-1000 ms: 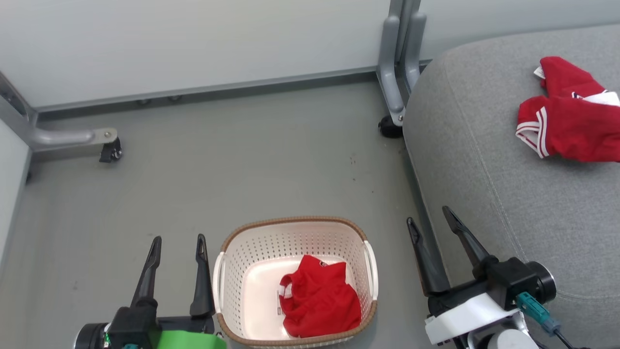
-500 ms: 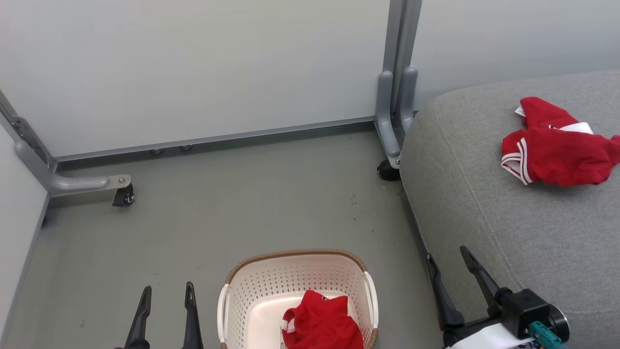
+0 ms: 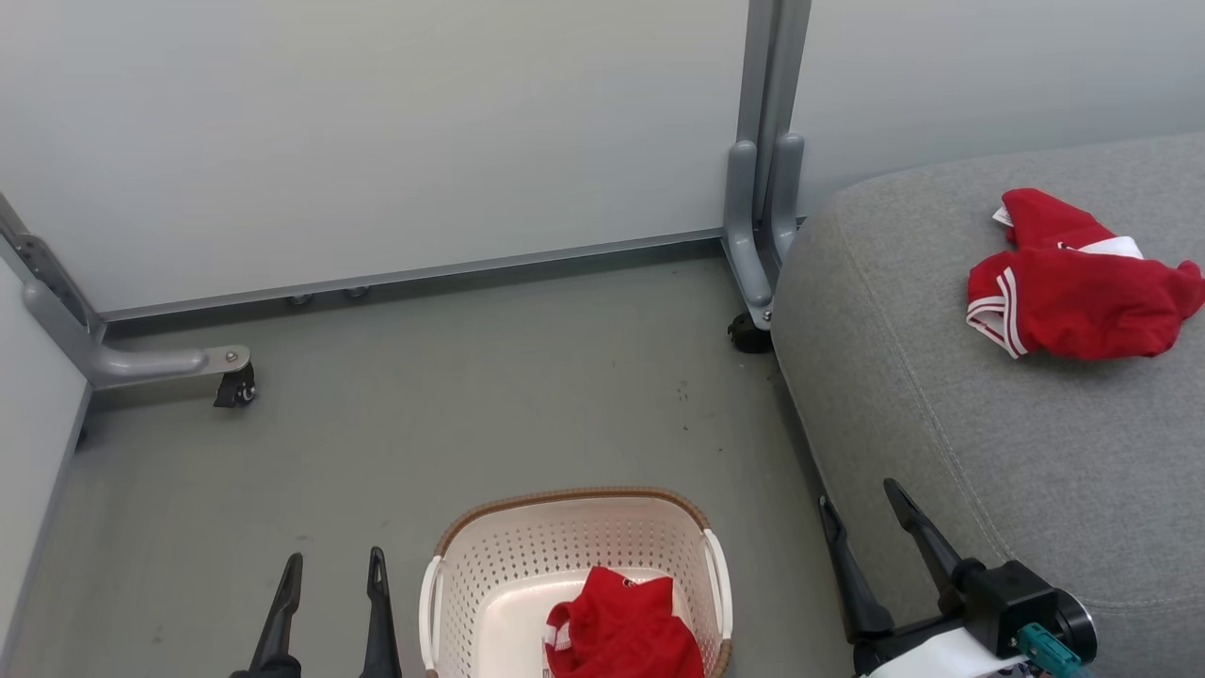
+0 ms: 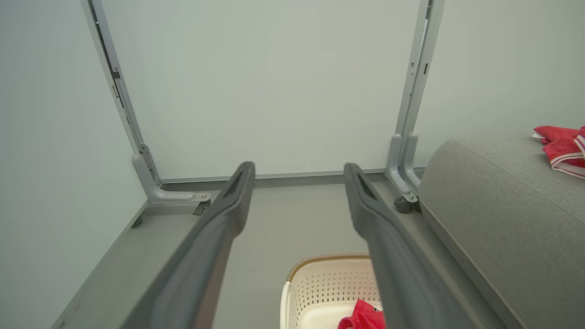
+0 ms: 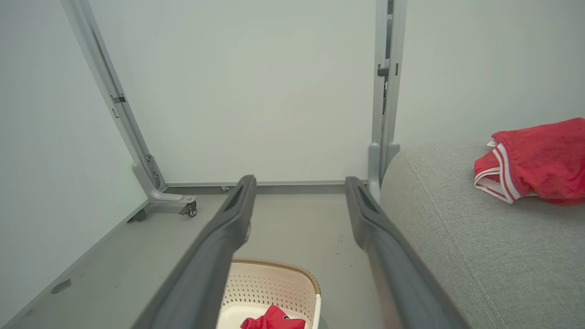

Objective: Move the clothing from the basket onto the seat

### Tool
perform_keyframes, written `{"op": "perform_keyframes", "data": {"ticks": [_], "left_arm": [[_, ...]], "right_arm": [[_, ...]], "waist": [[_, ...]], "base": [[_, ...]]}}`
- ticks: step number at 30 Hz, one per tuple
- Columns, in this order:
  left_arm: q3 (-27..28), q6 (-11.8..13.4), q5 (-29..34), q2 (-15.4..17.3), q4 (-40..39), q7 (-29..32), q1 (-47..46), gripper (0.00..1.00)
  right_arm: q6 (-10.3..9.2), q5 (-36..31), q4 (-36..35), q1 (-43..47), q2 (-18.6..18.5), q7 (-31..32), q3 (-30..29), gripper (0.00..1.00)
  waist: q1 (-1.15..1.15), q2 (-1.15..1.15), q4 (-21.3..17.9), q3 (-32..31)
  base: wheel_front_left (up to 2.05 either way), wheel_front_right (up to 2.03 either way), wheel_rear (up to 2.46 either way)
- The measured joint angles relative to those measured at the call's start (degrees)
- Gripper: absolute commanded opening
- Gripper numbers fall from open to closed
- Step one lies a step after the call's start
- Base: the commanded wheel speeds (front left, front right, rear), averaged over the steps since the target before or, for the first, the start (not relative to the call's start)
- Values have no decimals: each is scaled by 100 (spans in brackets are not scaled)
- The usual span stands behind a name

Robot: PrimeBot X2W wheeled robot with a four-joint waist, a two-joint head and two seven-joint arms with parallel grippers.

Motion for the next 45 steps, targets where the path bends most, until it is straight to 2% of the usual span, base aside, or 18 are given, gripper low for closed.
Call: {"op": "perform_keyframes", "data": {"ticks": [19, 23, 27, 32, 36, 40, 45], "left_arm": [[-157, -87, 25, -2, 234, 1, -1, 100], [-197, -166, 53, -2, 364, 1, -124, 100], [-282, -393, 199, -2, 465, 1, -377, 100], [-336, -659, 467, 21, 588, 0, -1138, 100], [-571, -894, 620, 181, 1018, 1, -1923, 100], [-1035, -1037, 847, 434, 1528, 1, -2882, 100], [-1779, -1088, 1062, 665, 2602, 1, -4203, 100]], "right_arm": [[0, 3, 98, 2, 0, 1, 44, 100], [0, -3, 97, -3, 0, 1, 4, 100], [0, -116, -12, -97, 0, 1, -58, 100], [0, -149, -236, -593, 0, 0, -274, 100], [0, -131, -479, -1020, -3, 1, -519, 100], [0, -132, -712, -1398, -5, 0, -721, 100], [0, -149, -960, -1803, -3, 1, -855, 100]], "waist": [[0, 0, -131, 77], [0, 0, -176, 244], [0, 0, -223, 501], [0, 0, -280, 1019], [0, 0, -312, 1606], [1, 0, -320, 2255], [1, 0, -324, 3075]], "base": [[0, 0, 0], [0, 0, 0], [0, 0, 0], [0, 0, 0], [0, 0, 0], [0, 0, 0], [0, 0, 0]]}}
